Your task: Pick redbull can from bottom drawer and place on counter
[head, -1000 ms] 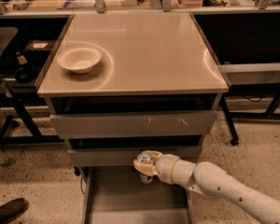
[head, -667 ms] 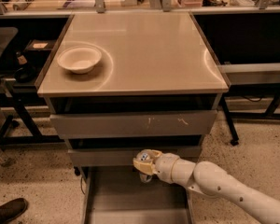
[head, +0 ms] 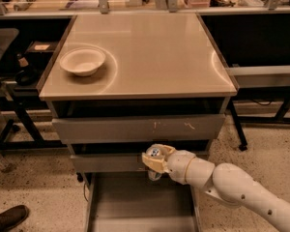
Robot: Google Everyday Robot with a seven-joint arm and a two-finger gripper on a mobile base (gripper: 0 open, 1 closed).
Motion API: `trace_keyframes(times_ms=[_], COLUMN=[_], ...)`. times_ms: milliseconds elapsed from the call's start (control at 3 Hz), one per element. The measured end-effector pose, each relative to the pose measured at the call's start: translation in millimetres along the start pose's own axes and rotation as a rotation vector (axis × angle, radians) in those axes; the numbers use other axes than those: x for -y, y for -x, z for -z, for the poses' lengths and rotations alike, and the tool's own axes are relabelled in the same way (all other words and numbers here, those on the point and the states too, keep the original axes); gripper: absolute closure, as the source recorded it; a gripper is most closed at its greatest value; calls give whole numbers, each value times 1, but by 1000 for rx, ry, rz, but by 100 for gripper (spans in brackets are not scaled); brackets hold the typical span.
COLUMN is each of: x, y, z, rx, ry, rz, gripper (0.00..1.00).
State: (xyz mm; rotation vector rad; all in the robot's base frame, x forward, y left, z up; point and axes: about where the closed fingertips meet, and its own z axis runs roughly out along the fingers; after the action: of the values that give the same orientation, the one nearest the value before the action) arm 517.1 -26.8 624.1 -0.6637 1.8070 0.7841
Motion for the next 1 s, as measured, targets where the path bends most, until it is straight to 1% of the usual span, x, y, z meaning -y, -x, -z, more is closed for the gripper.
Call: trace_keyframes(times_ms=[333, 667, 1000], x=[-7, -21, -21], y=[33, 80, 80], z=[22, 45, 45], rx=[15, 16, 16], ry=[-25, -44, -44], rz=[22, 95, 95], gripper=[100, 100, 100])
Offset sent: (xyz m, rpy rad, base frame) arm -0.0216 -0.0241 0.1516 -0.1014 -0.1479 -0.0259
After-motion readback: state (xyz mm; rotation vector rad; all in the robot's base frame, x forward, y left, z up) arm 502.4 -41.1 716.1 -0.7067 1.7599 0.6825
